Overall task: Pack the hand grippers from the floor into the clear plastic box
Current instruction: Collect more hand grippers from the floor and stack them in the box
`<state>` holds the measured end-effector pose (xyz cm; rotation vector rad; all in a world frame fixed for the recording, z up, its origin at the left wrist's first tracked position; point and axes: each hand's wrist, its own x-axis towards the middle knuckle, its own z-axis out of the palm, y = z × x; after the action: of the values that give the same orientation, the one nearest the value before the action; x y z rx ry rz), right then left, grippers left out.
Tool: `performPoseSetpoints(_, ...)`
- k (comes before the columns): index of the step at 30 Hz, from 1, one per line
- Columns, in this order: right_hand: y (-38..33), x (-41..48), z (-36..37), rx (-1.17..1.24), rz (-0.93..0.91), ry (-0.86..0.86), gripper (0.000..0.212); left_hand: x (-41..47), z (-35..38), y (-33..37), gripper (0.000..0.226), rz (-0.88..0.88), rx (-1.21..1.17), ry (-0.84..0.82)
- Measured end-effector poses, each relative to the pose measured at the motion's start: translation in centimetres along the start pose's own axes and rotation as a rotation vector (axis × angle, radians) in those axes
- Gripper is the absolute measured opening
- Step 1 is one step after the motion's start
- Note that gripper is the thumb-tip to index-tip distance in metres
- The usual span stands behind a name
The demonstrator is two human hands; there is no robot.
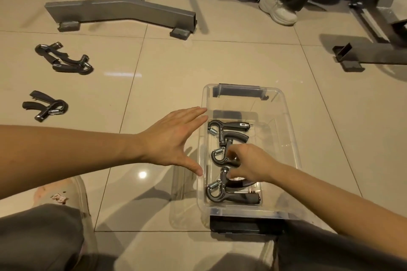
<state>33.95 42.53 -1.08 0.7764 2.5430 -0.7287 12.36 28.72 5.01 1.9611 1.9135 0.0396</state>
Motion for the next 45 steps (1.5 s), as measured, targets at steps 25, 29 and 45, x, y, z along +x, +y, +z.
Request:
performPoseSetpoints(25, -36.4, 3.9, -21.3, 0.038, -0.516, 0.197, 0.037, -28.3, -20.5, -14.4, 0.041, -0.660, 0.053, 0.264)
performPoseSetpoints(29, -40.4, 11.9, -18.9, 0.041, -0.453, 0.168, 0.038, -29.5, -16.4, -22.8, 0.046, -0.762, -0.029, 0.245)
performPoseSetpoints(45, -45.7, 43.7, -7.0, -0.038, -0.253, 0.165, 0.042, -21.6, -0.5, -49.6, 0.075, -0.650, -0.211, 0.072)
